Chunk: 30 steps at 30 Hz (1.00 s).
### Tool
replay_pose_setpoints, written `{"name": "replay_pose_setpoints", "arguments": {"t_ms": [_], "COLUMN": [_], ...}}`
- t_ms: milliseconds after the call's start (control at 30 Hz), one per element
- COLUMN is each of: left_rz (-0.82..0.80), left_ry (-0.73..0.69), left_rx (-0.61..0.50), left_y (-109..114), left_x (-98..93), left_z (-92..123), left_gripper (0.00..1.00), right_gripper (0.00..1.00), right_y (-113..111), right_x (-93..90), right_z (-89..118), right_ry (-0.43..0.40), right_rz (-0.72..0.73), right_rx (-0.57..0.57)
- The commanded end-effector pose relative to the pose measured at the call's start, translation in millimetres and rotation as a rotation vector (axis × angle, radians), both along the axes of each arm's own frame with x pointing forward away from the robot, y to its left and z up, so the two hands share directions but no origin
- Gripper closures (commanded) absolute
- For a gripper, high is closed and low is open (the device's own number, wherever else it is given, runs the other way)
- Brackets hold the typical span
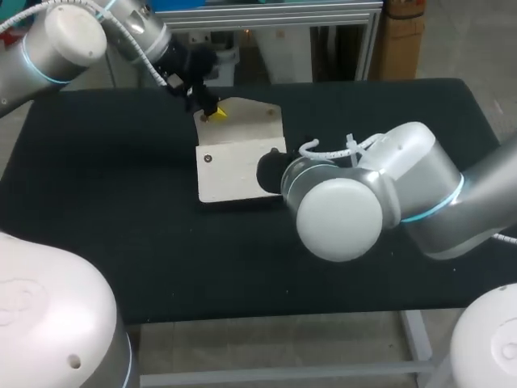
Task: Pick up the bag, open it, inspect its contents, close it, and place it on the opposite side
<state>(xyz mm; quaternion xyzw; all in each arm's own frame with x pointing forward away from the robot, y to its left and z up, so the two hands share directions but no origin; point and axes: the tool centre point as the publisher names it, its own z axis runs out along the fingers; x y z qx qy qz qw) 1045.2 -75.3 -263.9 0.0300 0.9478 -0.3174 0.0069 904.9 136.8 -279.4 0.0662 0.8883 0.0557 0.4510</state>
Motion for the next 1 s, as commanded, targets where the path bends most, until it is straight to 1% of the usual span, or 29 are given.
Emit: {"name": "replay_pose_setpoints", "arguments": {"t_ms": [33, 500, 600, 667, 733, 933, 1000], "left_rz": [-0.015, -0.015, 0.028, 0.033, 0.071, 0.113, 0.103], "left_ry": [0.019, 0.019, 0.007, -0.019, -0.051, -0.136, -0.143], "left_rx": [0.001, 0.001, 0.001, 0.028, 0.057, 0.099, 0.093], "left_y": [-0.5, -0.5, 0.0, -2.7, -5.5, -15.0, -17.8], "left_x": [6.8, 6.8, 7.3, 1.4, -4.3, -21.3, -26.0], "left_z": [1.1, 1.1, 9.3, 16.1, 22.7, 38.9, 41.7], "left_gripper": [1.0, 1.0, 1.0, 1.0, 1.0, 1.0, 1.0], "right_gripper": [1.0, 1.0, 1.0, 1.0, 1.0, 1.0, 1.0], "right_y": [-9.2, -9.2, -9.2, -7.7, -6.4, 0.7, 3.1], "right_x": [10.3, 10.3, 10.3, 12.6, 15.4, 25.1, 29.0], "right_z": [8.7, 8.7, 8.7, 14.9, 19.9, 35.0, 38.1], "right_ry": [0.088, 0.088, 0.088, 0.086, 0.08, 0.04, 0.024], "right_rz": [0.183, 0.183, 0.183, 0.191, 0.192, 0.221, 0.233], "right_rx": [0.129, 0.129, 0.129, 0.13, 0.124, 0.111, 0.11]}}
